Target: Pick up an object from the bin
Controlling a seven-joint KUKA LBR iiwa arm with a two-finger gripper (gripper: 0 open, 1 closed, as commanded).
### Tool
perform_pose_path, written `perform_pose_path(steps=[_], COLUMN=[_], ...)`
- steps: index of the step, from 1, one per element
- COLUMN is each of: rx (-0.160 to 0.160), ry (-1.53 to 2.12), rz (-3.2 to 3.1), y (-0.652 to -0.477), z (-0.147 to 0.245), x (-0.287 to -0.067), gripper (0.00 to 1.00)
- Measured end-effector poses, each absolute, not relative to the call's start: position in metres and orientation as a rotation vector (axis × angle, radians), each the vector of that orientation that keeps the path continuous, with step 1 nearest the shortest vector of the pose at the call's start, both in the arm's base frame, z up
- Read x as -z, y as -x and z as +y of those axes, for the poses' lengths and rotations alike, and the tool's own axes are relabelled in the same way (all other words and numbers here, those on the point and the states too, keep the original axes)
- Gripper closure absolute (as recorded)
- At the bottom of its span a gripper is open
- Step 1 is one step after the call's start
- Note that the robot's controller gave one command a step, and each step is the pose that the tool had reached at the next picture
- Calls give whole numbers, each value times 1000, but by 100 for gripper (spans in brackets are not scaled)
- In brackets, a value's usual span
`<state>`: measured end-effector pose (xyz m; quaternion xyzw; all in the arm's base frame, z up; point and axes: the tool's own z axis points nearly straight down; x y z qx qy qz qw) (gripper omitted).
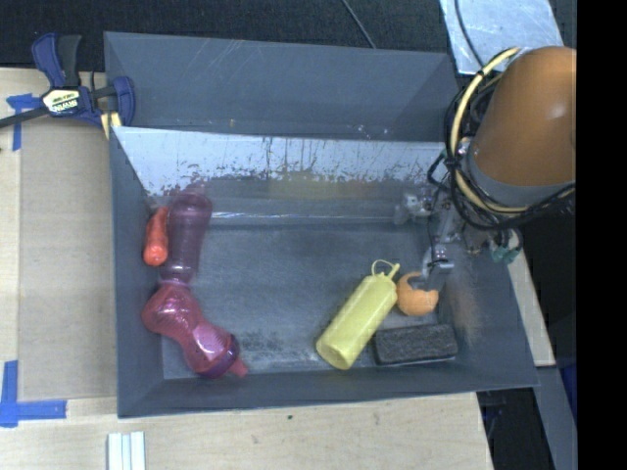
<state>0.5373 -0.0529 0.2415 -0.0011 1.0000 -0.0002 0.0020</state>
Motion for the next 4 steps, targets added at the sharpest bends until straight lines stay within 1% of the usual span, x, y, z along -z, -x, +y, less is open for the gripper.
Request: perform_pose_path(steps=[1, 2, 3, 4], rx=[1, 1, 1, 4], ry=[4, 130, 69, 493], rz=[3138, 3134, 3141, 3088], y=[-537, -543, -548, -548], z=[-53, -28, -33, -38], x=[-241, -229, -147, -146], gripper=[0, 0, 0, 0])
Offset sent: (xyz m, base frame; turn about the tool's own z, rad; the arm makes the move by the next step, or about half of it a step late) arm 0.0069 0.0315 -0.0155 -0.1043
